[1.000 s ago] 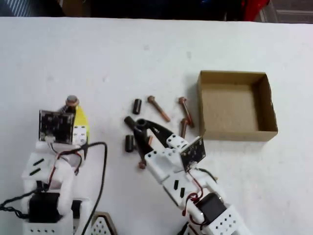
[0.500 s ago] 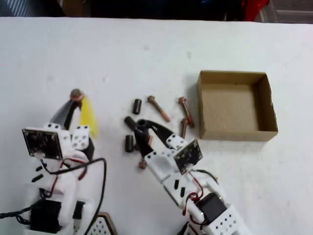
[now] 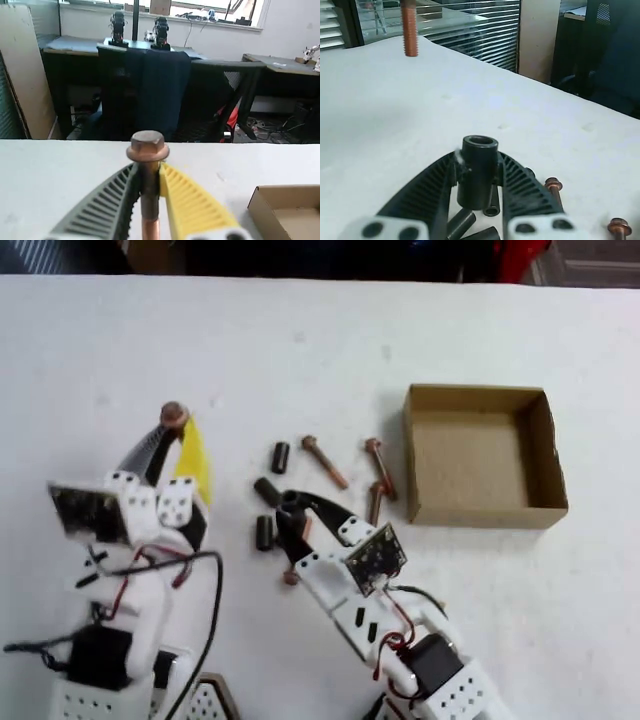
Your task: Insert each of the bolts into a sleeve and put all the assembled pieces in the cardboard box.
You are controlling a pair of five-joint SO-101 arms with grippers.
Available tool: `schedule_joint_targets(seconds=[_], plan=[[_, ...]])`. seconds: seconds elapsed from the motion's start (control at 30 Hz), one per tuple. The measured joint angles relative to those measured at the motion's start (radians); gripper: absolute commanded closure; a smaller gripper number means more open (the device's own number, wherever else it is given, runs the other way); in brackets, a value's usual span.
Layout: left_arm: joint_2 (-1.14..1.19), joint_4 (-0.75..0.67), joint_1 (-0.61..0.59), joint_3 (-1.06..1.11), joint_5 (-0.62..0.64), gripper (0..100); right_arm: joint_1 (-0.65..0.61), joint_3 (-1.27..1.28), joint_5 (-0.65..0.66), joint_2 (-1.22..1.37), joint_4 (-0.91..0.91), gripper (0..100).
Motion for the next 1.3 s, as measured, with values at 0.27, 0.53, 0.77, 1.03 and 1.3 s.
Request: schedule_joint_targets(seconds=[0.27, 0.53, 0.77, 1.03, 1.3], plan=[[0.183, -0.081, 0.038, -0.114, 0.051, 98, 0.000, 0.000, 0.000, 0.000, 0.005, 98.1], [0.196, -0.083, 0.173, -0.132, -0.055, 98, 0.000, 0.000, 0.000, 0.000, 0.002, 98.1], [0.196, -0.094, 0.209, -0.132, -0.068, 98, 0.000, 0.000, 0.000, 0.000, -0.064, 98.1], [0.196, -0.129, 0.245, -0.130, -0.068, 98, 0.002, 0.000, 0.000, 0.000, -0.115, 98.1], [0.196, -0.129, 0.341, -0.130, -0.069, 98, 0.002, 0.000, 0.000, 0.000, -0.170, 98.1]])
